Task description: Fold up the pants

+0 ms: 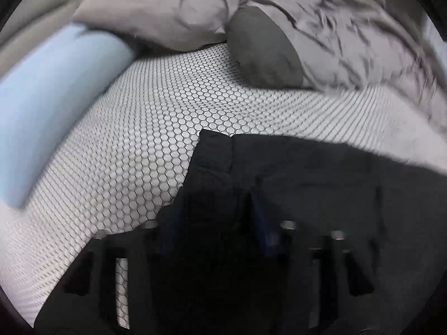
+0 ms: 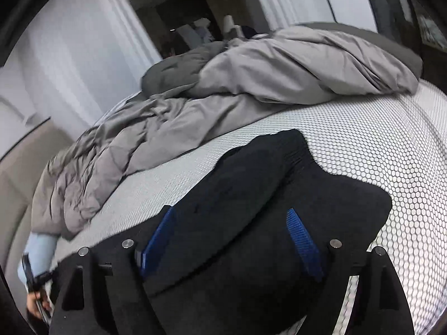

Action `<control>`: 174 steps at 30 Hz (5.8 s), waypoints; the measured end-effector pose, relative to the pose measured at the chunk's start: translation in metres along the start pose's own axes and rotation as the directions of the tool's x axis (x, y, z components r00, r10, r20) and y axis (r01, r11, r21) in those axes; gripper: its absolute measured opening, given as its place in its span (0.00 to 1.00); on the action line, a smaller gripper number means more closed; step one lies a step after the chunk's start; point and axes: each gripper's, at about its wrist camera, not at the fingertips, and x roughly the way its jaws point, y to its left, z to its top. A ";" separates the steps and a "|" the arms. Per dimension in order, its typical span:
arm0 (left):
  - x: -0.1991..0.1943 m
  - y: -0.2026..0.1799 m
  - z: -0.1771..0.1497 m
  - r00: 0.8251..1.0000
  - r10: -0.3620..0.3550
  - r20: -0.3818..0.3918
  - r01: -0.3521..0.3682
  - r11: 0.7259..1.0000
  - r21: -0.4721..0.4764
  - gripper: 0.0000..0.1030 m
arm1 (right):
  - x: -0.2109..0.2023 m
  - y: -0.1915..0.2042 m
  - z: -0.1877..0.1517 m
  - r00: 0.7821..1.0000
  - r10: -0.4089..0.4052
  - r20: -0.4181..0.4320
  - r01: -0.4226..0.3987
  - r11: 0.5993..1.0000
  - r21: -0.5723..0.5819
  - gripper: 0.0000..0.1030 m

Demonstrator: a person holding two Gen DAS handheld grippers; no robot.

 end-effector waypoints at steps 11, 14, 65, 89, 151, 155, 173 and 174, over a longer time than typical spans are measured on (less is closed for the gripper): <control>-0.024 -0.023 0.064 0.988 0.112 0.107 -0.118 0.992 0.049 0.31 | 0.003 0.004 -0.018 1.000 -0.010 0.004 0.010 1.000 -0.006 0.81; 0.015 -0.020 0.063 0.992 0.111 -0.063 -0.110 0.994 0.018 0.32 | 0.010 -0.001 -0.017 1.000 -0.004 -0.018 0.005 1.000 0.013 0.81; -0.061 -0.027 -0.108 0.954 -0.287 0.087 0.280 0.747 -0.603 0.06 | -0.020 -0.160 -0.052 0.983 0.143 -0.111 -0.065 0.850 0.523 0.44; -0.115 0.025 -0.153 0.972 -0.188 0.140 0.234 0.769 -0.594 0.01 | -0.029 -0.140 -0.034 0.982 0.188 -0.010 -0.169 0.903 0.395 0.09; -0.178 -0.362 -0.179 0.857 -0.494 -0.147 0.505 0.750 0.428 0.99 | 0.023 0.088 -0.092 0.952 0.013 -0.304 -0.144 0.899 -0.412 1.00; -0.170 -0.367 -0.198 0.877 -0.448 -0.171 0.470 0.731 0.494 0.99 | 0.061 0.112 -0.144 0.920 -0.088 -0.381 -0.169 0.789 -0.590 1.00; -0.177 -0.299 -0.138 0.863 -0.498 -0.085 0.499 0.815 0.293 0.99 | 0.001 0.005 -0.077 0.889 -0.443 0.117 0.427 0.710 -0.560 1.00; -0.175 -0.315 -0.134 0.857 -0.504 -0.104 0.509 0.799 0.319 0.99 | -0.002 0.019 -0.076 0.915 -0.390 0.107 0.380 0.738 -0.558 1.00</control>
